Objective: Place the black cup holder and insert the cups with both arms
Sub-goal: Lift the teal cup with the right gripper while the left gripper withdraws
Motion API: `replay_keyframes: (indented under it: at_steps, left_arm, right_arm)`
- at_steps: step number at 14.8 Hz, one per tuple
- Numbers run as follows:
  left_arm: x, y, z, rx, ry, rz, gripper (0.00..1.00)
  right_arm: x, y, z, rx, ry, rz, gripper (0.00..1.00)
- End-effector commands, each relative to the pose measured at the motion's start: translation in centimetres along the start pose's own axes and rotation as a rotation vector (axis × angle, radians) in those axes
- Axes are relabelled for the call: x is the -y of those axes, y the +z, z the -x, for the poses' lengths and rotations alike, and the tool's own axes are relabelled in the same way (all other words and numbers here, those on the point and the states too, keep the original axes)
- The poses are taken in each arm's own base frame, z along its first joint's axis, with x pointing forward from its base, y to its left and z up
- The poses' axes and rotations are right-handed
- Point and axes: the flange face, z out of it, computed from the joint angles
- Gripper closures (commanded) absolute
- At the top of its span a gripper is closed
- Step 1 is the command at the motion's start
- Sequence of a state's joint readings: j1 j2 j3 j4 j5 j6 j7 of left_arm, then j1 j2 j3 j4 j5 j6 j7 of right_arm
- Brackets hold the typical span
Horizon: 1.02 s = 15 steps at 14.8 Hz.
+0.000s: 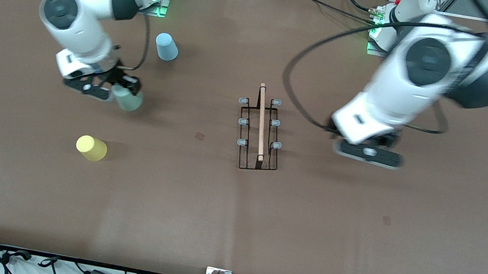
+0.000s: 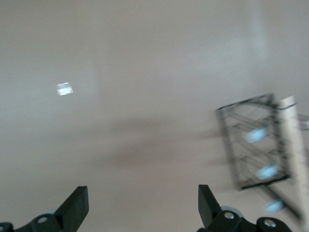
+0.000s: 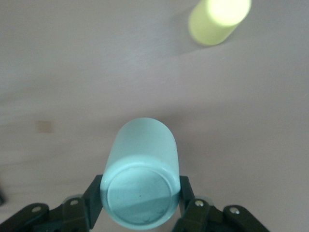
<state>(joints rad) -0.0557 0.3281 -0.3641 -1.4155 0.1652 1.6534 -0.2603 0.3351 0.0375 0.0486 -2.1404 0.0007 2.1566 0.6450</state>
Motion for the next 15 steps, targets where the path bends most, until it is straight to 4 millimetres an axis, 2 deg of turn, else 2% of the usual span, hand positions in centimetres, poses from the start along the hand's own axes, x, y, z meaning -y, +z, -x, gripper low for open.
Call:
replay_keyframes:
  at_steps: [1,3,4,5,7,9,12,13,14,15]
  left_arm:
    - [7.3,-0.3,0.8,0.058,0.016,-0.009,0.00]
    - [11.0,-1.2,1.4,0.064,-0.032,-0.008,0.00]
    - [11.0,-3.0,2.4,0.043,-0.022,-0.004,0.00]
    - [12.2,-4.2,3.2,0.026,-0.037,-0.015,0.00]
    - [15.1,-4.9,4.7,0.021,-0.078,0.041,0.00]
    - [17.1,-4.4,6.9,0.017,-0.061,0.113,0.00]
    - [17.7,-5.1,9.1,-0.095,-0.076,0.104,0.00]
    - [18.5,-5.0,9.4,-0.110,-0.091,0.101,0.00]
    - [19.6,-4.9,8.9,-0.132,-0.103,0.093,0.00]
    - [19.8,-5.5,8.5,-0.157,-0.112,0.088,0.00]
  right_arm:
    - [7.7,-3.0,4.6,0.003,0.108,-0.047,0.68]
    - [11.6,-5.2,7.4,0.035,0.189,-0.121,0.68]
    - [13.3,-6.1,9.0,0.039,0.201,-0.139,0.68]
    - [14.7,-7.1,10.3,0.042,0.225,-0.146,0.68]
    - [17.6,-8.1,12.3,0.063,0.259,-0.146,0.68]
    - [19.8,-7.7,13.4,0.074,0.268,-0.140,0.68]
    - [21.9,-5.1,14.4,0.066,0.267,-0.102,0.68]
    - [22.2,-4.1,14.4,0.057,0.260,-0.083,0.68]
    - [22.6,-3.5,14.3,0.053,0.259,-0.080,0.68]
    - [23.1,-3.1,14.1,0.056,0.258,-0.080,0.68]
